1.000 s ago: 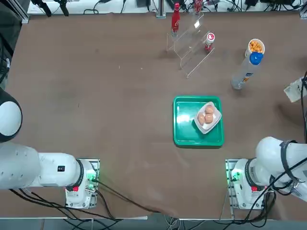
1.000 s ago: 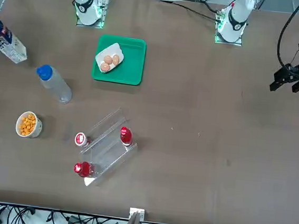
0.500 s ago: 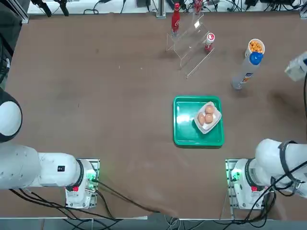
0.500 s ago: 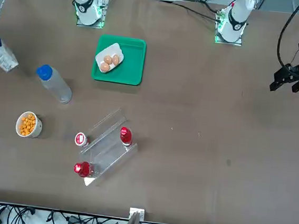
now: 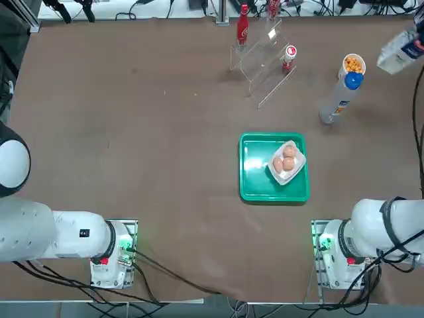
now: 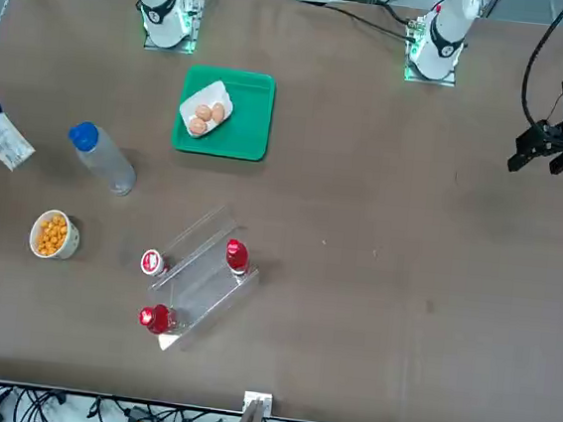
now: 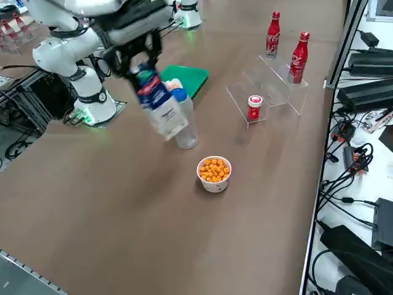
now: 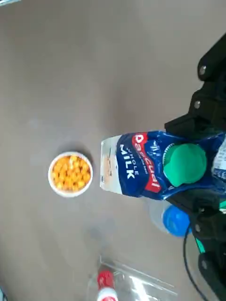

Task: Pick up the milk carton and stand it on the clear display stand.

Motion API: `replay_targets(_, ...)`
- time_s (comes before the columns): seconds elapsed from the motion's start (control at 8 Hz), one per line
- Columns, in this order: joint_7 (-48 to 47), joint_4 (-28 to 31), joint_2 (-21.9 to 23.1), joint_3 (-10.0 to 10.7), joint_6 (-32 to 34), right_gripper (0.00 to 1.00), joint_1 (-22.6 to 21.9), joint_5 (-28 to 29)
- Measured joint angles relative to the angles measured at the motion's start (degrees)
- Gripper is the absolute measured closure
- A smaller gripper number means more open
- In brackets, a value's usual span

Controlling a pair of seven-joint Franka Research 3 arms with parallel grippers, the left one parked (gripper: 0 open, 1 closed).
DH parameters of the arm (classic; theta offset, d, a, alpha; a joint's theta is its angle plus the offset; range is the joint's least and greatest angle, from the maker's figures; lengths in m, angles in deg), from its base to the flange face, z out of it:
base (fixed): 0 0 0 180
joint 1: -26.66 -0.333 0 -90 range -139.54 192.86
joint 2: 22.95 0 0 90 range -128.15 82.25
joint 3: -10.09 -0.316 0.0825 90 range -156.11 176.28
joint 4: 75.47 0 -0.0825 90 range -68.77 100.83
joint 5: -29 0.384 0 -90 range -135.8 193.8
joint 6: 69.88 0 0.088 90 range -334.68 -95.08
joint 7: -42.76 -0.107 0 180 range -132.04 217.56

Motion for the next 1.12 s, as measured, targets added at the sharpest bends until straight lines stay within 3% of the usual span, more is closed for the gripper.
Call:
replay_targets(0.75, 1.4, -3.8, -1.8, -0.3, 0.0, 0.46, -16.8, -0.3)
replay_targets(1.12, 2.6, -7.5, -6.4, -0.3, 0.0, 0.46, -23.8, -0.4)
